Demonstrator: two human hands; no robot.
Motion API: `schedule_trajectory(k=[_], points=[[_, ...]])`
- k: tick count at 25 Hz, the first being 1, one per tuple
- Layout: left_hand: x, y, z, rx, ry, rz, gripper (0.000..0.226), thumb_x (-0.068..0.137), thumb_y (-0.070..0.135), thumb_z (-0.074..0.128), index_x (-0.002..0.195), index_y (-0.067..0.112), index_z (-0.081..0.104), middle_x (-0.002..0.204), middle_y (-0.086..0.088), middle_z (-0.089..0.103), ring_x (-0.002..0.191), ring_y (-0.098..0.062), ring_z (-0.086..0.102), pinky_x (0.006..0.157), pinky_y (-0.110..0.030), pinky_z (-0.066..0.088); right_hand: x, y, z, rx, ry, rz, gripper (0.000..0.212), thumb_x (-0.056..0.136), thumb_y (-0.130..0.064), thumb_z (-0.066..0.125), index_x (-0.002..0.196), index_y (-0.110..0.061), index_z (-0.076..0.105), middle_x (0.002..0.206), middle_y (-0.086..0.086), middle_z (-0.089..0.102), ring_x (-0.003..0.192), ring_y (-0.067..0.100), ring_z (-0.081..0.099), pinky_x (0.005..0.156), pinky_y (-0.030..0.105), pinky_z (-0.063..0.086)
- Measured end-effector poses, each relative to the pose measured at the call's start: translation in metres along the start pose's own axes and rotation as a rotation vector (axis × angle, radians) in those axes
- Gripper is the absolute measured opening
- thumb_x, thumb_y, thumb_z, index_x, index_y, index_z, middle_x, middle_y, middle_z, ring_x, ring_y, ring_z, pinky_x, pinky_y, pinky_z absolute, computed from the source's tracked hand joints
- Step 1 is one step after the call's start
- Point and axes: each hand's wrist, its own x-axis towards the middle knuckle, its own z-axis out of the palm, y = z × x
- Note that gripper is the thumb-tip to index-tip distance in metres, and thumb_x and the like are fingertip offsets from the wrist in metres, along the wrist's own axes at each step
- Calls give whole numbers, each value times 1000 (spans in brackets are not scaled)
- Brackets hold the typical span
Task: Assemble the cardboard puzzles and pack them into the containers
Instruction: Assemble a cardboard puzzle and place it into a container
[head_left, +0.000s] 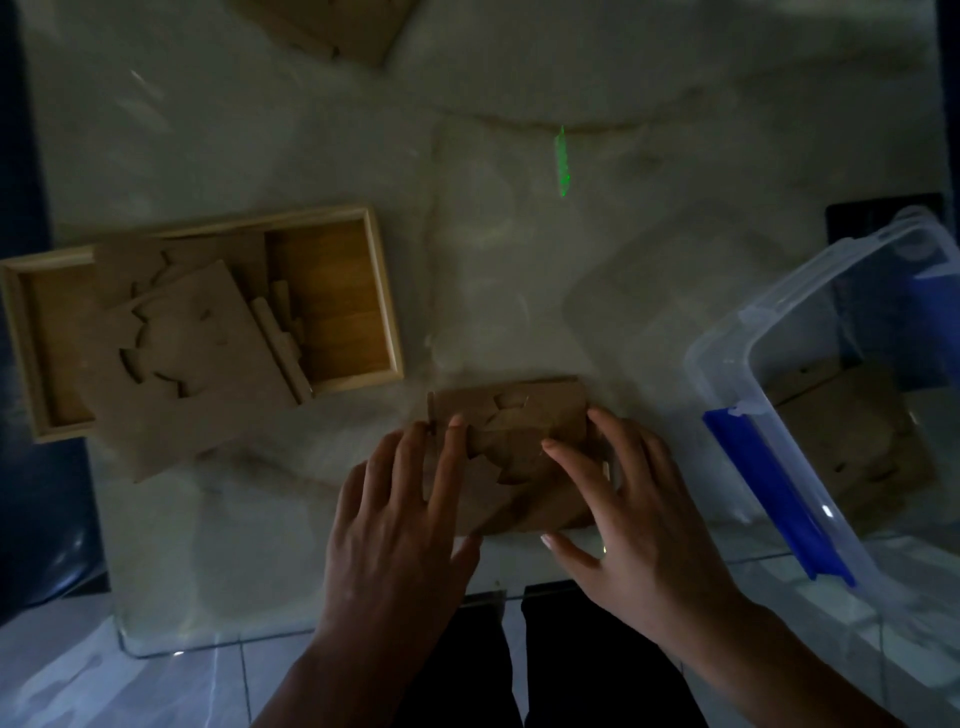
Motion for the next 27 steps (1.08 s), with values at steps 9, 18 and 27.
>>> schedule_trajectory(k=[9, 18, 27], points=[[-3, 1, 1, 50, 7, 28, 108, 62, 50, 86, 147, 5, 37, 133, -24, 54, 117, -39, 54, 88, -49, 53, 3, 0, -4, -29, 10, 11, 81, 71, -54, 75, 142, -30, 44, 151, 11, 37, 134, 35, 41, 99, 49, 49], [0, 3, -3, 84, -6, 46, 107, 61, 50, 87, 145, 2, 41, 134, -28, 54, 118, -41, 57, 86, -48, 54, 3, -3, -10, -62, -18, -9, 82, 69, -49, 80, 141, -28, 45, 150, 15, 40, 133, 37, 41, 99, 51, 49], [4, -6, -5, 117, 1, 107, 101, 64, 53, 83, 144, 4, 46, 125, -24, 58, 103, -36, 60, 75, -47, 56, 7, -8, -18, -89, -41, 25, 81, 62, -42, 88, 134, -28, 55, 142, 16, 50, 124, 40, 48, 88, 53, 56]])
